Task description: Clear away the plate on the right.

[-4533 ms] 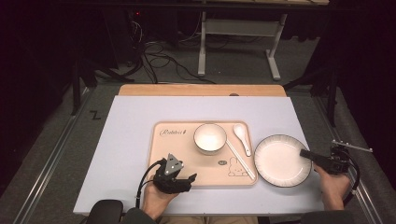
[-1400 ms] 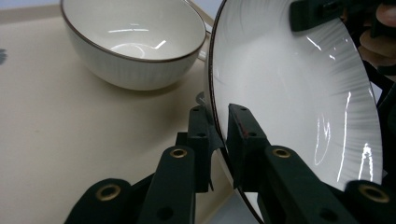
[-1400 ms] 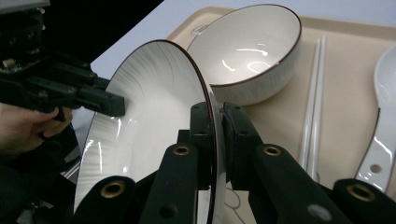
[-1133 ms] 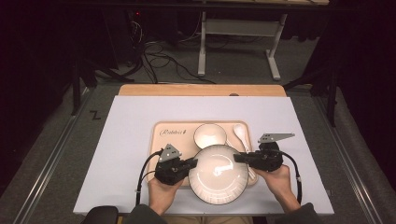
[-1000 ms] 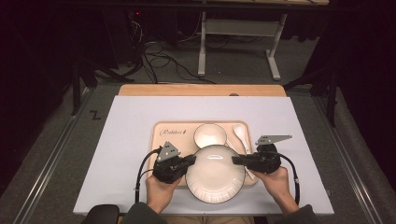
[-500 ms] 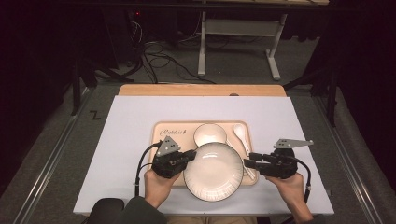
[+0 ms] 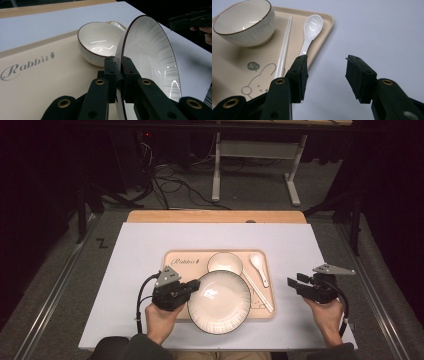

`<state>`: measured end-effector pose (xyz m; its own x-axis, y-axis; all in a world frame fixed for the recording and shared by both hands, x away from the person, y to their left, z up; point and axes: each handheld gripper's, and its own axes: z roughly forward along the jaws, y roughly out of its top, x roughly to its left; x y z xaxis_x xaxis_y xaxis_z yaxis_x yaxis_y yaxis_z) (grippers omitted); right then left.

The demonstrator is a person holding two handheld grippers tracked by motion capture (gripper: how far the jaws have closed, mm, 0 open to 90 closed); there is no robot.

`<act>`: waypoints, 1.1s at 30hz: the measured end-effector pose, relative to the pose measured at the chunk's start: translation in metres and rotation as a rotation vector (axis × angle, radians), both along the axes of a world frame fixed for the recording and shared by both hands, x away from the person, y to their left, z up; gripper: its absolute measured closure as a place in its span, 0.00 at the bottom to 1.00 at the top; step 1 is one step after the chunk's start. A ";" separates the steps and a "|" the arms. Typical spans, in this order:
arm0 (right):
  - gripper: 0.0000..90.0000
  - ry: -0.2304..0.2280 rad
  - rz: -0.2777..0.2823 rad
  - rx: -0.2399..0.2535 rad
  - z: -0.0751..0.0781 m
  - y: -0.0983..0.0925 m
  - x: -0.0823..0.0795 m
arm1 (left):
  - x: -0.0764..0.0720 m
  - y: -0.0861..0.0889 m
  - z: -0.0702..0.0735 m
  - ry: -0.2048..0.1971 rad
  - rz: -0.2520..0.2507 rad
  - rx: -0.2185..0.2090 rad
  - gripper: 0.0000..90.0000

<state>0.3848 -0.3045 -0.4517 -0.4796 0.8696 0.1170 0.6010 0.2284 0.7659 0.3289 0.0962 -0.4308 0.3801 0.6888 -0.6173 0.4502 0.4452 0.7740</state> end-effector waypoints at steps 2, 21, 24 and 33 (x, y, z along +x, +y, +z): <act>0.59 0.004 -0.003 -0.009 -0.003 0.000 0.003 | -0.003 0.003 0.001 -0.002 0.010 -0.004 0.94; 0.56 -0.004 0.000 -0.086 -0.023 0.003 0.023 | -0.010 0.072 -0.003 0.026 0.263 -0.053 0.94; 0.55 -0.004 0.001 -0.081 -0.023 0.003 0.024 | -0.007 0.082 -0.006 0.042 0.294 -0.077 0.94; 0.54 -0.006 -0.015 -0.073 -0.024 0.003 0.024 | 0.011 0.098 -0.016 0.085 0.363 -0.077 0.93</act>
<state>0.4087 -0.3017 -0.4756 -0.4666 0.8831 0.0501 0.6005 0.2747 0.7510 0.3402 0.1940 -0.4468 0.0653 0.7199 -0.6910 0.3133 0.6426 0.6992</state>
